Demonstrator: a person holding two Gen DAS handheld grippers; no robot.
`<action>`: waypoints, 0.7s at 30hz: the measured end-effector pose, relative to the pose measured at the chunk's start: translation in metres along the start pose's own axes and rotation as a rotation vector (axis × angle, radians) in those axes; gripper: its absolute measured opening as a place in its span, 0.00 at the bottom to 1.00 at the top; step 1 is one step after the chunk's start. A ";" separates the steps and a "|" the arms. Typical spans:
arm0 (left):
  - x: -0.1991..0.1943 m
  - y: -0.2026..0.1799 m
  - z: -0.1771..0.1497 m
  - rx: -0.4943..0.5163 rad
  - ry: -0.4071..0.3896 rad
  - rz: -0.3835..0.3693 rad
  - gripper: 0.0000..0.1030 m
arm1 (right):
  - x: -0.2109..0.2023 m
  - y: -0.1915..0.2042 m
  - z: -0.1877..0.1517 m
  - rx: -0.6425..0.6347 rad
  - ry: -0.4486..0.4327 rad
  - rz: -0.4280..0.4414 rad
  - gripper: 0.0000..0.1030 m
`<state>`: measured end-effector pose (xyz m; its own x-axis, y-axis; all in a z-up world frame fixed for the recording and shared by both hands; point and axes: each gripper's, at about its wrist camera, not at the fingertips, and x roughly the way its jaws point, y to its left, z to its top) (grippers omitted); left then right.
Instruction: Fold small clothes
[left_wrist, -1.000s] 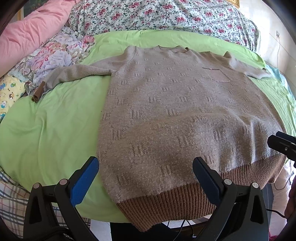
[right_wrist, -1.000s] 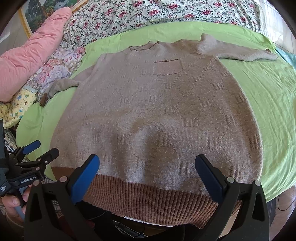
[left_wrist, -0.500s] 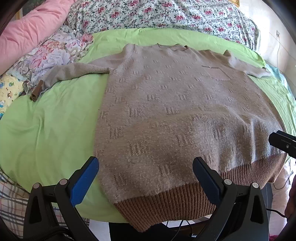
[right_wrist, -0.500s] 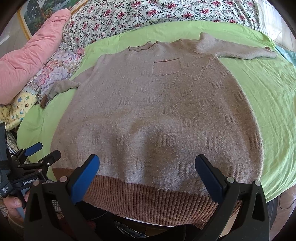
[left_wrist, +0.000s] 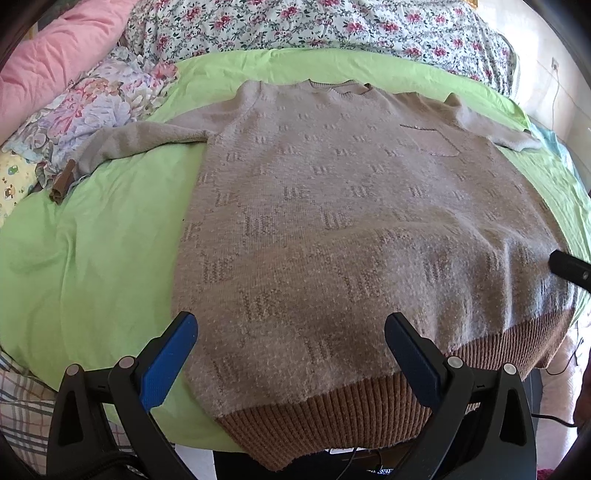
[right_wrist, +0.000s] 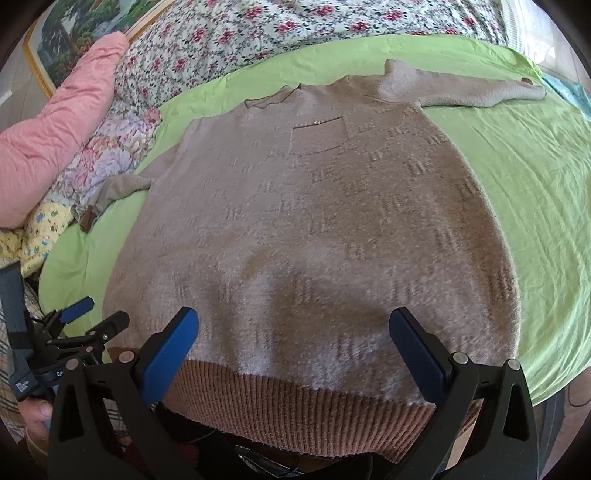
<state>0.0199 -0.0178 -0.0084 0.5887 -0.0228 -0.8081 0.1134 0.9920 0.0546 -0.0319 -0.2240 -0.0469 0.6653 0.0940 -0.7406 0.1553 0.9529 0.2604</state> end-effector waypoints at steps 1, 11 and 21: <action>0.001 0.000 0.002 -0.001 0.002 -0.001 0.99 | -0.002 -0.003 0.001 -0.011 -0.009 -0.027 1.00; 0.010 0.002 0.047 0.004 -0.046 -0.013 0.98 | -0.014 -0.083 0.052 0.144 -0.068 -0.033 1.00; 0.015 0.003 0.126 -0.007 -0.120 -0.010 0.99 | -0.028 -0.191 0.149 0.270 -0.193 -0.127 0.93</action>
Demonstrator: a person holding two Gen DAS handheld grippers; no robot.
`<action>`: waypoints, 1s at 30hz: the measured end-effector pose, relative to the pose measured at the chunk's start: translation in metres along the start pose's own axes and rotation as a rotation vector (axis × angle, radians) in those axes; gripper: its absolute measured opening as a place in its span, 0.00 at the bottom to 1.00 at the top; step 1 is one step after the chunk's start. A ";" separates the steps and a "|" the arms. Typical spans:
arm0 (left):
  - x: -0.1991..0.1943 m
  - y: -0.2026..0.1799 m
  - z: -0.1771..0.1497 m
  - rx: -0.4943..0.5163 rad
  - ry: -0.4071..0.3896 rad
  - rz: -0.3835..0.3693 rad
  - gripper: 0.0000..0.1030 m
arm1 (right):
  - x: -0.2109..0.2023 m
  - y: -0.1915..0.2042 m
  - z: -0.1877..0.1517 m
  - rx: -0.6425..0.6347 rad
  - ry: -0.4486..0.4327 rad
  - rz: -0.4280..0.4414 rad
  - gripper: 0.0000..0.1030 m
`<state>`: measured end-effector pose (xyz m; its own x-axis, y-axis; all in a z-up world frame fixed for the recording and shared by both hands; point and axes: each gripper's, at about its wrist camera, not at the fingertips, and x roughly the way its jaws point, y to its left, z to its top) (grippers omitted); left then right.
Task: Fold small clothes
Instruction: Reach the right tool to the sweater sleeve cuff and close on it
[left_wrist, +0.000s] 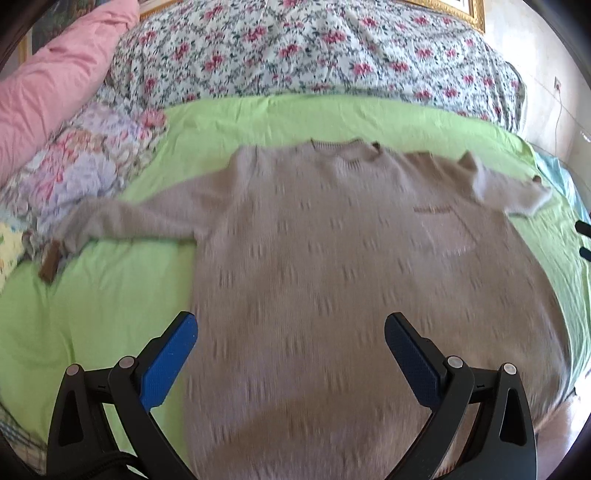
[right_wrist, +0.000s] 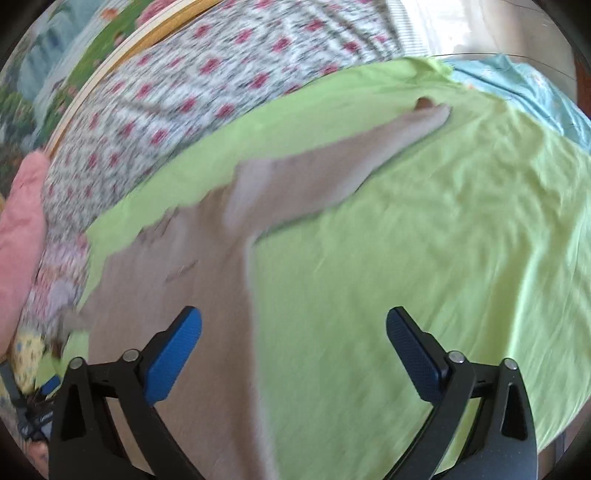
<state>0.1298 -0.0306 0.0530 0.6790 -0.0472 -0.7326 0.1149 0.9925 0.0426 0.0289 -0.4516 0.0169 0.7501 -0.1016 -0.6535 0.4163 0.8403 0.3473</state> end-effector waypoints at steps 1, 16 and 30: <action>0.002 0.000 0.008 -0.001 -0.008 -0.001 0.99 | 0.005 -0.009 0.014 0.020 -0.008 -0.005 0.89; 0.086 -0.016 0.050 0.013 0.105 0.031 0.99 | 0.121 -0.117 0.152 0.362 0.038 -0.075 0.35; 0.102 0.004 0.034 -0.042 0.145 -0.008 0.98 | 0.057 0.057 0.131 0.011 -0.038 0.073 0.09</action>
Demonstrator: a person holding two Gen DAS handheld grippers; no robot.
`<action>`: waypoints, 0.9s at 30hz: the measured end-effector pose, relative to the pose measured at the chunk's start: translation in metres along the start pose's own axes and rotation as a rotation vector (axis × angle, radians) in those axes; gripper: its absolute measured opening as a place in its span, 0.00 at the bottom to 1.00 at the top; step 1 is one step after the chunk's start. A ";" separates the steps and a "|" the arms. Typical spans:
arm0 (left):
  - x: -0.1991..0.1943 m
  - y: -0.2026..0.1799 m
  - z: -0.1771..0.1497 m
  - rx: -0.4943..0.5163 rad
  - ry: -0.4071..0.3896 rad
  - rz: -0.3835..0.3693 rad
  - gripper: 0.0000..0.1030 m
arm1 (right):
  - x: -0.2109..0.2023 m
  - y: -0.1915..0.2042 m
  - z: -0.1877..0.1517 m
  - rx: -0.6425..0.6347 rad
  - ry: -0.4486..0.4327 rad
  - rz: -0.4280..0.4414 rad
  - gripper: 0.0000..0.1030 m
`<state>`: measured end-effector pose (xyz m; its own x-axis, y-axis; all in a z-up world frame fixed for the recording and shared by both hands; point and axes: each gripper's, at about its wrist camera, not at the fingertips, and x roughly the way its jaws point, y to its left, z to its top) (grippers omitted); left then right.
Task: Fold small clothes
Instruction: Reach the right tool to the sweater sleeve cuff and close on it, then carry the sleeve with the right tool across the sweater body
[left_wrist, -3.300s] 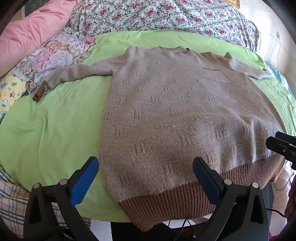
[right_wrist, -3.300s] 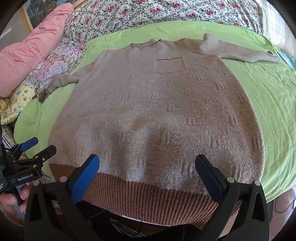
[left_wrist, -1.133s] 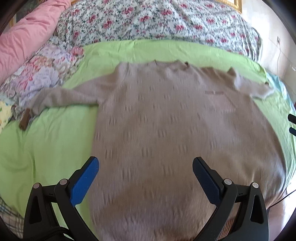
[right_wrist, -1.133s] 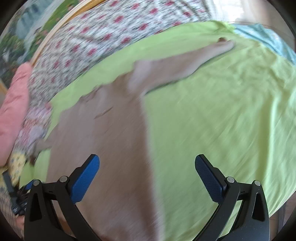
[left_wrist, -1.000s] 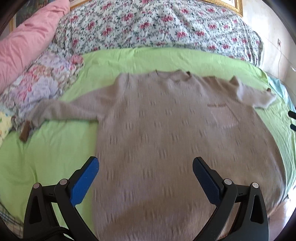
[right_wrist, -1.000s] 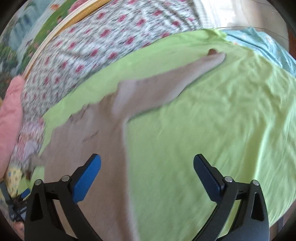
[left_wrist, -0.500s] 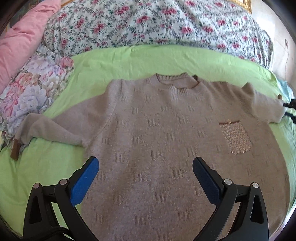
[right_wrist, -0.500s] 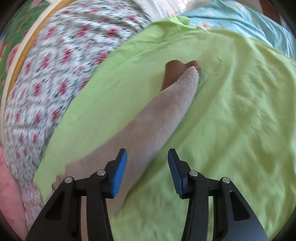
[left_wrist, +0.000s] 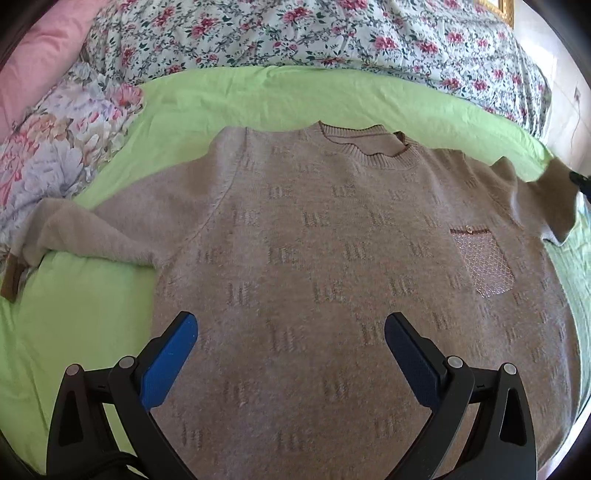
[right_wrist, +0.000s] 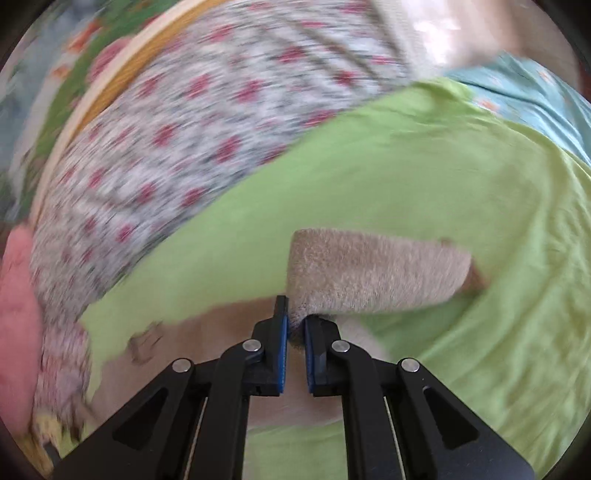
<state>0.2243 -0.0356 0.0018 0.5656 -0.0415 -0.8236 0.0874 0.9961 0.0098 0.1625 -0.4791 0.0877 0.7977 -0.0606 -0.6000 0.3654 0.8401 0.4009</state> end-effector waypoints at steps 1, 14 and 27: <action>-0.002 0.003 -0.001 -0.006 -0.001 -0.005 0.99 | -0.001 0.019 -0.006 -0.026 0.020 0.024 0.09; -0.023 0.046 -0.018 -0.065 -0.012 -0.007 0.99 | 0.098 0.233 -0.150 -0.327 0.402 0.297 0.35; 0.021 -0.072 0.046 0.036 -0.011 -0.117 0.99 | 0.067 0.104 -0.114 -0.044 0.222 0.240 0.65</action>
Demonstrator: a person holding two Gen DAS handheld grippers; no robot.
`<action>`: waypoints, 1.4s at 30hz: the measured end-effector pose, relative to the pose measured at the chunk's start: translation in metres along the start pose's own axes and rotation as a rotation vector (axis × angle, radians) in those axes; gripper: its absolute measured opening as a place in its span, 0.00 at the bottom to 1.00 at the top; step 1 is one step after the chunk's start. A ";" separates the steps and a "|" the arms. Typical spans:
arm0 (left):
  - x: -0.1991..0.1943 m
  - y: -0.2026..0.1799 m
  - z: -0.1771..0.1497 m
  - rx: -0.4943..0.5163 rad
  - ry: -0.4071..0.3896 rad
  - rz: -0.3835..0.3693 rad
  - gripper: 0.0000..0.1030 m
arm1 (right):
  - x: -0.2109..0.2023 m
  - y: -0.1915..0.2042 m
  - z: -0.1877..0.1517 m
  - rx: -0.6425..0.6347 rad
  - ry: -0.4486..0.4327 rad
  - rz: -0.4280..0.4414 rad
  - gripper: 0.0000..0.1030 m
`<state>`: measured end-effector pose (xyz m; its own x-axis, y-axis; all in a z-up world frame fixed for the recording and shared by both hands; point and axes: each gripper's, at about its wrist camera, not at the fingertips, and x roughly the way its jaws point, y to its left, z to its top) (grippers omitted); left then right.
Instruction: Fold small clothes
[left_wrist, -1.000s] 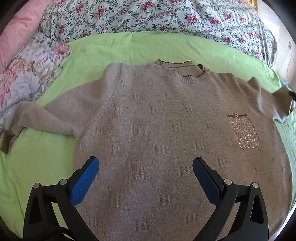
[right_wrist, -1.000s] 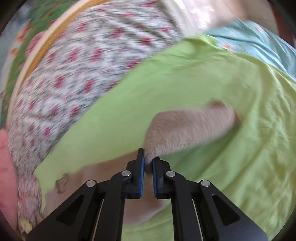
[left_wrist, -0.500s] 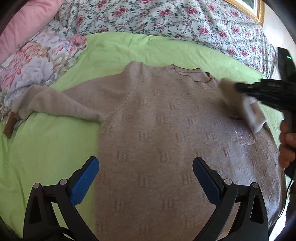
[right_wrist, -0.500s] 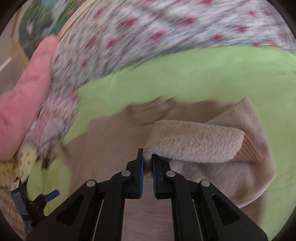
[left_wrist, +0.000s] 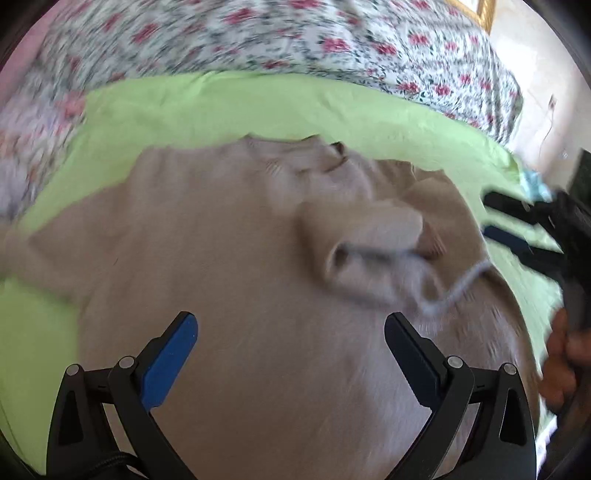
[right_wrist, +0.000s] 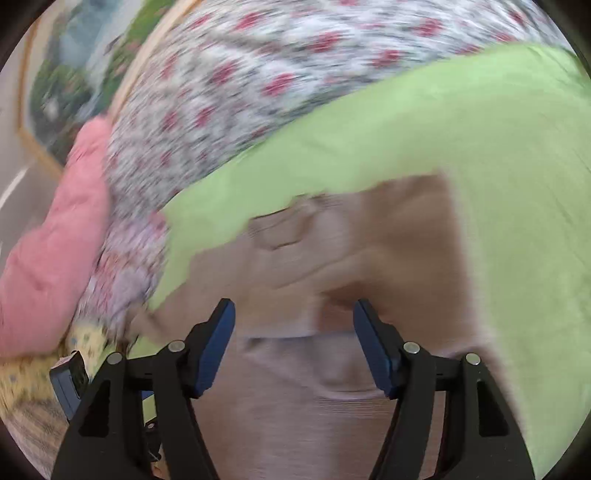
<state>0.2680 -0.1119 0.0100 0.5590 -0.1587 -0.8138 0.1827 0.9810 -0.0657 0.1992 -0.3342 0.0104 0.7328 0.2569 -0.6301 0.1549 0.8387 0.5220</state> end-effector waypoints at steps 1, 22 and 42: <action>0.013 -0.015 0.009 0.031 -0.011 0.056 0.99 | 0.000 -0.008 0.001 0.013 0.009 -0.010 0.65; -0.012 0.123 -0.026 -0.408 0.008 0.048 0.93 | 0.032 -0.043 -0.013 0.007 0.116 -0.067 0.65; 0.069 0.106 0.046 -0.394 0.246 0.136 0.65 | 0.036 -0.051 -0.012 0.007 0.122 -0.021 0.65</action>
<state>0.3632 -0.0237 -0.0269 0.3399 -0.0420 -0.9395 -0.2256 0.9662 -0.1248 0.2096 -0.3618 -0.0451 0.6433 0.2966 -0.7058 0.1742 0.8410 0.5122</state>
